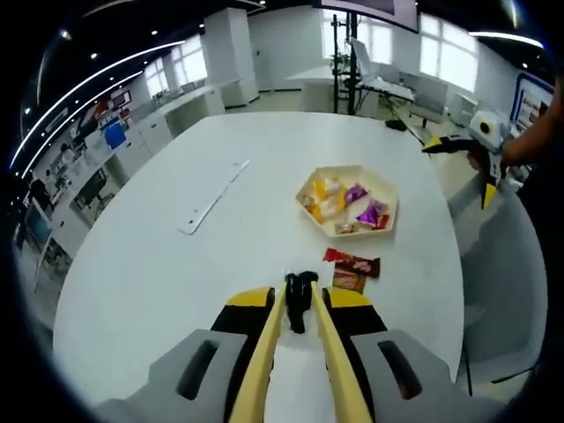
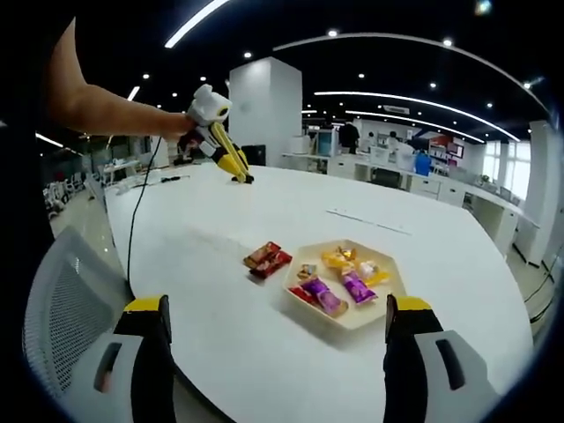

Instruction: Place the target food into the container with the food tongs after gripping and lifting it, then release it inside without dropping or visibly crushing the food.

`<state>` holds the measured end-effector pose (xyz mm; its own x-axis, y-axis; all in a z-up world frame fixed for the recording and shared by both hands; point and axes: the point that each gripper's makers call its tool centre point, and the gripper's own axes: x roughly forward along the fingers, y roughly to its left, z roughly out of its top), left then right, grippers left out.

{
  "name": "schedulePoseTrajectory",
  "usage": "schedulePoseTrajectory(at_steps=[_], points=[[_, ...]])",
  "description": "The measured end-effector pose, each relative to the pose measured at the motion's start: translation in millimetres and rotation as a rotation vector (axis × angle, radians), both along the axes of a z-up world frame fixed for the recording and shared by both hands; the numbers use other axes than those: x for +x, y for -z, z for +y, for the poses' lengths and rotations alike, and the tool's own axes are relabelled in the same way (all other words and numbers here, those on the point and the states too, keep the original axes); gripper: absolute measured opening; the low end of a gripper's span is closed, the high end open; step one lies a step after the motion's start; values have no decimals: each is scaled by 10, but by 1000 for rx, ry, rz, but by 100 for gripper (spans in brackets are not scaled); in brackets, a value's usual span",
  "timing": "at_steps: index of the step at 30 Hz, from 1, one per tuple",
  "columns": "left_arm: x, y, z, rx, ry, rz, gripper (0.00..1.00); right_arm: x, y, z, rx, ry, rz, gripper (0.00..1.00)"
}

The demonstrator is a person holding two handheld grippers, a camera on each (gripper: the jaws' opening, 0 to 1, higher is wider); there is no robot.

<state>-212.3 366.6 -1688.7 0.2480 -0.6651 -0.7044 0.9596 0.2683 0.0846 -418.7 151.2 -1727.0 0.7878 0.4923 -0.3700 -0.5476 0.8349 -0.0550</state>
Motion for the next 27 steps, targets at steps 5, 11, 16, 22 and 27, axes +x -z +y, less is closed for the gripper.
schedulePoseTrajectory(at_steps=[5, 11, 16, 22, 27], points=[[-14, -40, -42, -4, 6, -3, 18, -1, -10, 5, 2, 0, -4, 100], [-35, -65, -110, -8, 11, 2, 17, 9, -20, -18, 3, 12, -11, 100], [-19, -93, -247, -14, 18, 1, 17, 6, -21, -13, 7, 10, -10, 100], [33, -156, -411, -31, 14, -15, 17, 11, -57, -23, 23, 18, -20, 100], [12, -130, -593, -26, 35, -9, 17, 12, -48, -20, 23, 16, -20, 100]])
